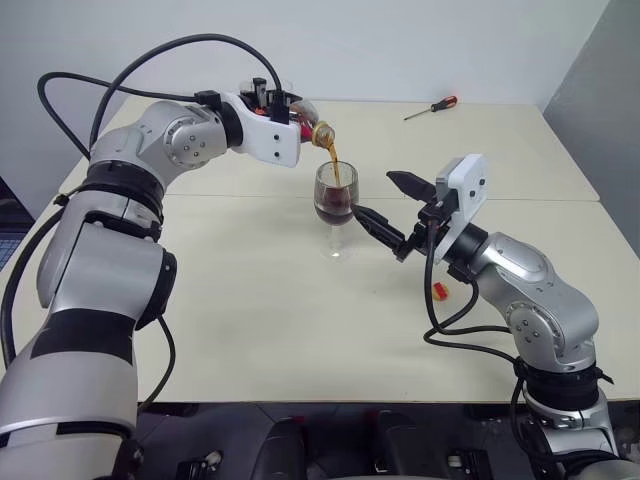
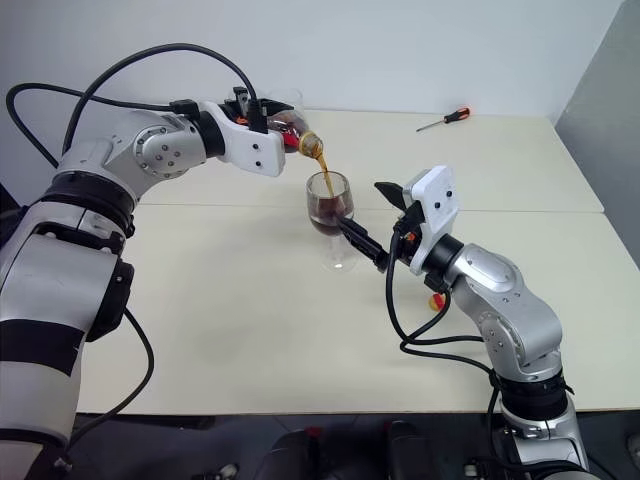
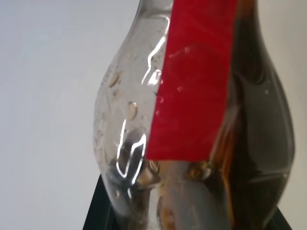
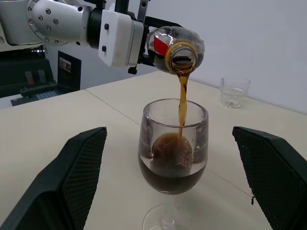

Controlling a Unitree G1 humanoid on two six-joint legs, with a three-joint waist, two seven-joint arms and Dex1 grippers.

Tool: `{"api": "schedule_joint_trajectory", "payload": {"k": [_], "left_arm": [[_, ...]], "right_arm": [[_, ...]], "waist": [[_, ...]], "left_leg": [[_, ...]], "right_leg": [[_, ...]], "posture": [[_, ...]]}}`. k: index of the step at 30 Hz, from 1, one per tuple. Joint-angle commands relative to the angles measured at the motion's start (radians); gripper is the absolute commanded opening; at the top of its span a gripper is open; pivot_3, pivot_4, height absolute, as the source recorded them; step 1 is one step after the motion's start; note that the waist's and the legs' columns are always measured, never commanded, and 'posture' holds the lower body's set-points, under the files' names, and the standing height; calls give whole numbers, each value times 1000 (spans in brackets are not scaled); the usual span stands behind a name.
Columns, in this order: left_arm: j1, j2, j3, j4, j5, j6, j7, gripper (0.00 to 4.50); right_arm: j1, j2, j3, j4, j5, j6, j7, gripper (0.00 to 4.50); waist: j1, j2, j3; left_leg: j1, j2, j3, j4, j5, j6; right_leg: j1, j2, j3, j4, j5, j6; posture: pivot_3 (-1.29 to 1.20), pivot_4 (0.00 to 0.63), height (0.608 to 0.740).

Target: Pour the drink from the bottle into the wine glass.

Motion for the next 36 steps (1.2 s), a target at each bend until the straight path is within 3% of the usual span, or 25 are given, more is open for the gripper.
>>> {"api": "schedule_joint_trajectory", "payload": {"k": [1, 22, 30, 36], "left_arm": [[-43, 18, 21, -14, -26, -13, 9, 1265], [28, -64, 170, -44, -277, -3, -224, 1265], [50, -150, 348, -81, -515, 180, -397, 1265], [85, -185, 445, -158, -635, 341, -426, 1265]], "right_arm": [[-18, -2, -16, -20, 4, -13, 1, 4500], [-23, -6, -24, -9, -5, -11, 0, 4500], [-18, -12, -23, -10, -8, -15, 4, 4500], [13, -44, -12, -49, 9, -11, 39, 4500]], "waist": [[0, 0, 0], [0, 0, 0], [-1, 0, 0], [-1, 0, 0]], "left_leg": [[0, 0, 0, 0, 0, 0], [0, 0, 0, 0, 0, 0], [0, 0, 0, 2, 0, 0], [1, 0, 0, 2, 0, 0]], "right_leg": [[0, 0, 0, 0, 0, 0], [0, 0, 0, 2, 0, 0], [0, 0, 0, 3, 0, 0], [0, 0, 0, 4, 0, 0]], "posture": [[0, 150, 740], [0, 150, 740], [0, 150, 740], [0, 150, 740]]}}
